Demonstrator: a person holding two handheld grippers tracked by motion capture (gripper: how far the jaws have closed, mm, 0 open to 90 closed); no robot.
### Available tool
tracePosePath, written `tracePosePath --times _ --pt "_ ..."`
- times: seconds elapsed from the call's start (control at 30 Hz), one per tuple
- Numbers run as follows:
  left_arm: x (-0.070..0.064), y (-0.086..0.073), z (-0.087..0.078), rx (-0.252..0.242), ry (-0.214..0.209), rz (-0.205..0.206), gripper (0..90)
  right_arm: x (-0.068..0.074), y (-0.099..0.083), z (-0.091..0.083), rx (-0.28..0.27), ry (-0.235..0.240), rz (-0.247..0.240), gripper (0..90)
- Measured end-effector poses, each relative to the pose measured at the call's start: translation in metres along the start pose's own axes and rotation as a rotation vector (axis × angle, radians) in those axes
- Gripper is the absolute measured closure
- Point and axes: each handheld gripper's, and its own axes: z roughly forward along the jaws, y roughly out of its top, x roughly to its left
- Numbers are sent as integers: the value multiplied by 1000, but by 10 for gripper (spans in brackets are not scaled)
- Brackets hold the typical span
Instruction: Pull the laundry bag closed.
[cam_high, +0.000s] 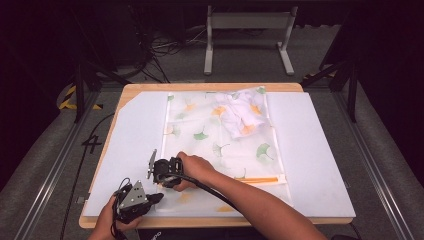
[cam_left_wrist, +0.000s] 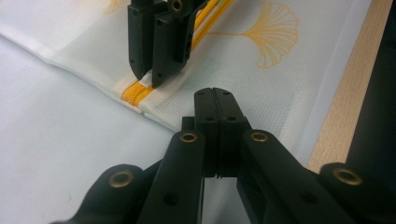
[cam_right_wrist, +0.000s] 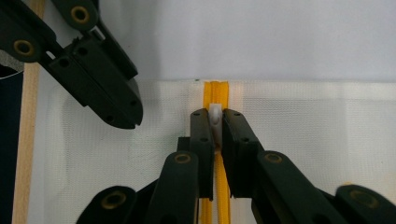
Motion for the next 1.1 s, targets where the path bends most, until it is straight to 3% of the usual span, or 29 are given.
tracePosePath --times 0.2,0.27,0.6,0.77,0.97,1.03,1.1 --pt "11 1 -4 -46 88 -43 900 1 -3 0 -25 -8 -2 831" --pt "13 2 0 -38 73 -45 900 2 -3 0 -24 -14 -5 830" --pt "12 11 9 42 93 -47 900 5 -5 0 -41 -33 -14 830" --pt "15 10 9 39 80 -119 900 6 -6 0 -37 -36 -11 832" --pt "15 9 9 33 73 -150 900 7 -8 -2 -27 -45 -4 844" --pt "16 8 9 27 71 -130 900 6 -9 -2 -29 -42 -5 844" --pt "16 8 9 23 63 -138 900 7 -9 -2 -31 -48 -4 844"
